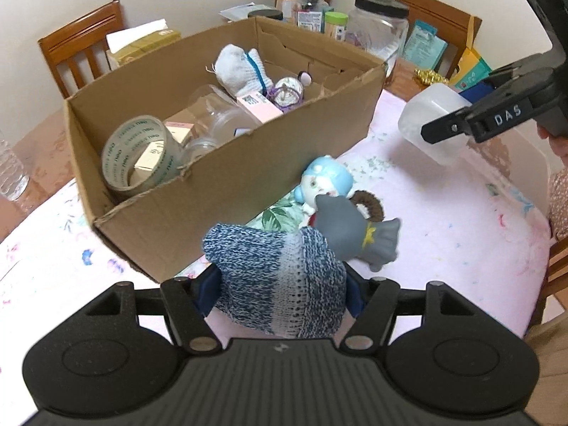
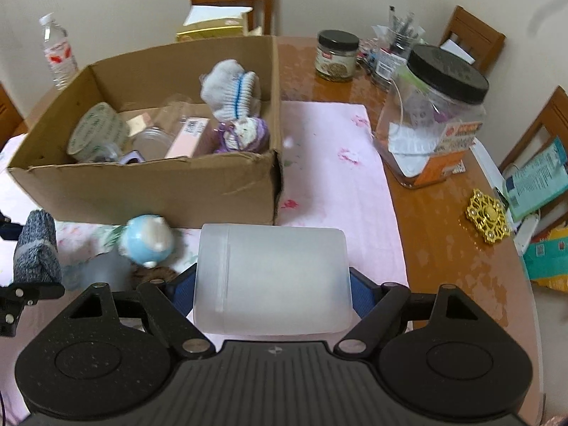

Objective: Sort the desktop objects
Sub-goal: 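Carry sock and white container over the cardboard box and release both inside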

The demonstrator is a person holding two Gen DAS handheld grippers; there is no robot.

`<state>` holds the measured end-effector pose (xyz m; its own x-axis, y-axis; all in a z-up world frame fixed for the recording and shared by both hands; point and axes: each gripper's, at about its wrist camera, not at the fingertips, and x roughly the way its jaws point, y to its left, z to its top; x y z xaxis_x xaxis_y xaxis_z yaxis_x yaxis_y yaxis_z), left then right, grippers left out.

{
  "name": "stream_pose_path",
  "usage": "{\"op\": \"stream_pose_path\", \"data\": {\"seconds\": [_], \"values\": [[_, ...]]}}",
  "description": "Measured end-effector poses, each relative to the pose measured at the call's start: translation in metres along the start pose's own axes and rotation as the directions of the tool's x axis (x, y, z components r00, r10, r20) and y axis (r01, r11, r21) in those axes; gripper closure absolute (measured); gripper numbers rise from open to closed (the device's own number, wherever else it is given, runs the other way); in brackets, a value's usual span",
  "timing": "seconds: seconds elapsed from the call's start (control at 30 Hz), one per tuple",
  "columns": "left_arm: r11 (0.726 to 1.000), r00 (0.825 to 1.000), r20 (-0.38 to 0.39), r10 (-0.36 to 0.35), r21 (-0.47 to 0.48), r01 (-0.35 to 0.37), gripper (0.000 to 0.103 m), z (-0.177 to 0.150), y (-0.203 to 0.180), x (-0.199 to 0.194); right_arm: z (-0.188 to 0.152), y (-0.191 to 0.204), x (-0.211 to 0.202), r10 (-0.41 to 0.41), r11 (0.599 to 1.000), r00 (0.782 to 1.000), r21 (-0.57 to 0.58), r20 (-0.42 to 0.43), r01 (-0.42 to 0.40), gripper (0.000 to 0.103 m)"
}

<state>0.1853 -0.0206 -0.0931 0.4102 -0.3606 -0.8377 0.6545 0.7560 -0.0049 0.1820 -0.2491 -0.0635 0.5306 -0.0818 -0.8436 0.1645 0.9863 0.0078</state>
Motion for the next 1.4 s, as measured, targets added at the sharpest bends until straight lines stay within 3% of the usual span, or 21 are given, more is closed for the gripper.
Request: {"op": "stream_pose_path", "data": {"seconds": [0.23, 0.67, 1.4], "values": [[0.998, 1.0, 0.016, 0.008, -0.07, -0.006, 0.036, 0.011, -0.002, -0.031, 0.01, 0.001, -0.026, 0.055, 0.996, 0.998, -0.075, 0.01, -0.054, 0.017], [0.997, 0.995, 0.081, 0.05, -0.069, -0.044, 0.036, 0.055, -0.003, -0.061, 0.049, 0.013, -0.061, 0.146, 0.972, 0.987, -0.196, 0.069, -0.13, 0.017], [0.99, 0.992, 0.058, 0.109, -0.093, -0.104, 0.036, 0.126, 0.037, -0.029, 0.102, 0.027, -0.032, 0.222, 0.941, 0.972, -0.277, 0.078, -0.193, 0.017]]}}
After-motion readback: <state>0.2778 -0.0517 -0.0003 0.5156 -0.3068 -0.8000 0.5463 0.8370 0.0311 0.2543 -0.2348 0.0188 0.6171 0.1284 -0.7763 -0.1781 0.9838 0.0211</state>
